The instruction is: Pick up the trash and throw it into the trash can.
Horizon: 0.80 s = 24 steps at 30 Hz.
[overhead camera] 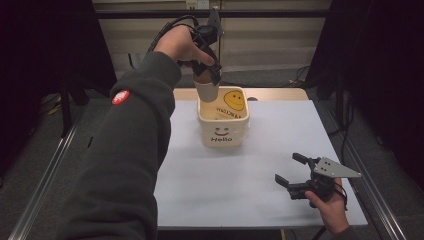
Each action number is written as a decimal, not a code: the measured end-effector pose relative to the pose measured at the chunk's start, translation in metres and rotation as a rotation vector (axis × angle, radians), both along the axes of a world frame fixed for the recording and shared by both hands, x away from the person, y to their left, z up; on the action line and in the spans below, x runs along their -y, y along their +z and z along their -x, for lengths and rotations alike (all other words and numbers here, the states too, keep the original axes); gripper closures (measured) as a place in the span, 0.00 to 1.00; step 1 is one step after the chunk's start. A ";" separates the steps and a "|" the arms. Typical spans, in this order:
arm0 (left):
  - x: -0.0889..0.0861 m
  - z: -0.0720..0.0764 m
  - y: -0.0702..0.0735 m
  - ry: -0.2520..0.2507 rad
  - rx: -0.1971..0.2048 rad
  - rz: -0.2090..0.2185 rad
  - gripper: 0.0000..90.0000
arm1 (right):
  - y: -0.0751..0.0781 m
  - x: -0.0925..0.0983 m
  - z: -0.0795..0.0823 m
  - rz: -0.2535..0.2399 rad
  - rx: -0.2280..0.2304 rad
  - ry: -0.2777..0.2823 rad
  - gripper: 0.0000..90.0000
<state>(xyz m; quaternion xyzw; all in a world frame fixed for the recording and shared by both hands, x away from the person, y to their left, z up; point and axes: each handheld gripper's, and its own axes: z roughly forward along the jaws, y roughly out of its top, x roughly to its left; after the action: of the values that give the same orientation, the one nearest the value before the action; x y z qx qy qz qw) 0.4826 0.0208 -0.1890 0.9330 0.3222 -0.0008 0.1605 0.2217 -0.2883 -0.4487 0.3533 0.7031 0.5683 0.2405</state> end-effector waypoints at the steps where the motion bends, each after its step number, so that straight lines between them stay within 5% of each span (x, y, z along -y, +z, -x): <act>1: 0.000 -0.001 -0.003 -0.016 -0.003 -0.005 0.26 | 0.000 0.000 0.000 0.006 -0.002 -0.005 0.02; 13: 0.009 -0.009 -0.037 -0.013 -0.022 0.010 0.25 | 0.000 0.000 0.000 0.006 -0.005 0.004 0.02; 20: 0.010 -0.011 -0.047 -0.043 -0.027 -0.005 0.24 | 0.000 0.000 0.000 0.001 -0.004 0.006 0.02; 24: 0.010 -0.011 -0.049 -0.012 -0.019 0.000 0.24 | 0.000 0.000 0.000 0.008 -0.005 0.011 0.02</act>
<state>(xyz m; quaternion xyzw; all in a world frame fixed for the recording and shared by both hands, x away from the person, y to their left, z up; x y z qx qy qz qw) 0.4940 0.0113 -0.2382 0.9348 0.3182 -0.0108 0.1574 0.2216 -0.2879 -0.4490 0.3498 0.7078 0.5660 0.2371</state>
